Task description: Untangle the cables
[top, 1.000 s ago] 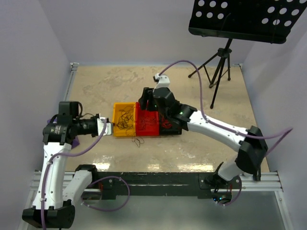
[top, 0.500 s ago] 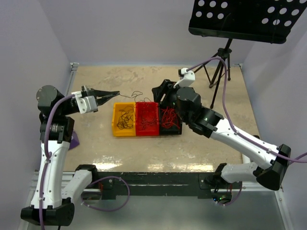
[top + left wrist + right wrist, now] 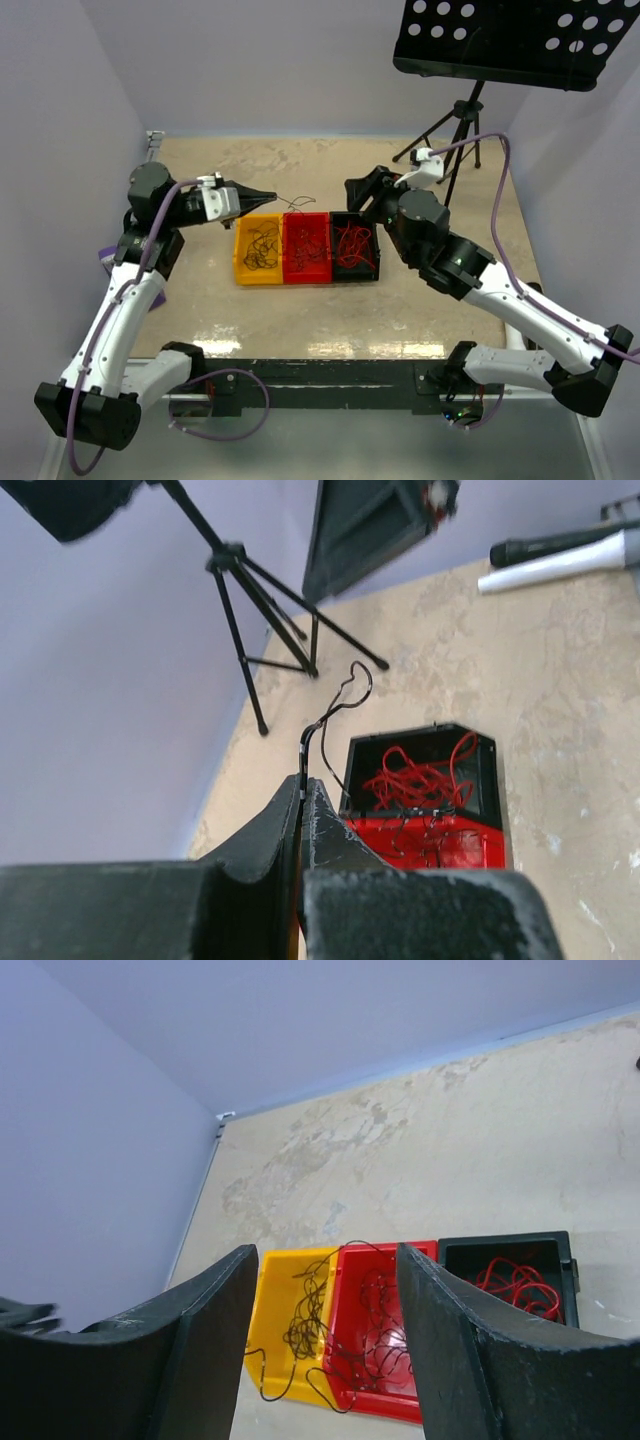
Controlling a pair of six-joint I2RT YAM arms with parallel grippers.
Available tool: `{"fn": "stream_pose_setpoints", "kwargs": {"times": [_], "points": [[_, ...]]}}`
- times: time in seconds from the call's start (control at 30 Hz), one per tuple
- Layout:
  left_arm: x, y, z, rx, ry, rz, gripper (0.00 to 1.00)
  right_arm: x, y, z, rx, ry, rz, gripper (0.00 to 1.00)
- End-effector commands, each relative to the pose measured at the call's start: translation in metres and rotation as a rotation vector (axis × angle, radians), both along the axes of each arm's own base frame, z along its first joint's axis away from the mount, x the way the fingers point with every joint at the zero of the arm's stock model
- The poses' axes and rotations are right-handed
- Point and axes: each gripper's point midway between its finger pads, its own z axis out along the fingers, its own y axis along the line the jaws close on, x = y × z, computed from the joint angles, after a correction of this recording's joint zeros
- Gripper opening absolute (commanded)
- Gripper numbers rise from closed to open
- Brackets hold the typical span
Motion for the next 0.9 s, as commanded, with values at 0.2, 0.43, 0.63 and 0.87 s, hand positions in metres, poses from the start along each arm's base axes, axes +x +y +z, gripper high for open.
{"fn": "stream_pose_setpoints", "kwargs": {"times": [0.2,0.43,0.63,0.87], "points": [[0.055,-0.01,-0.091,0.191,0.085,0.141,0.0,-0.003,-0.029,0.021,0.064,-0.036,-0.079,0.62],[0.072,-0.019,-0.168,0.386,0.19,0.181,0.0,0.001,-0.035,0.021,0.059,-0.036,-0.104,0.63],[0.073,-0.029,-0.219,0.553,0.227,0.196,0.0,0.005,-0.034,0.013,0.052,-0.022,-0.115,0.64],[0.071,-0.036,-0.271,0.686,0.323,0.237,0.0,0.009,-0.029,0.002,0.051,-0.002,-0.103,0.64]]}}
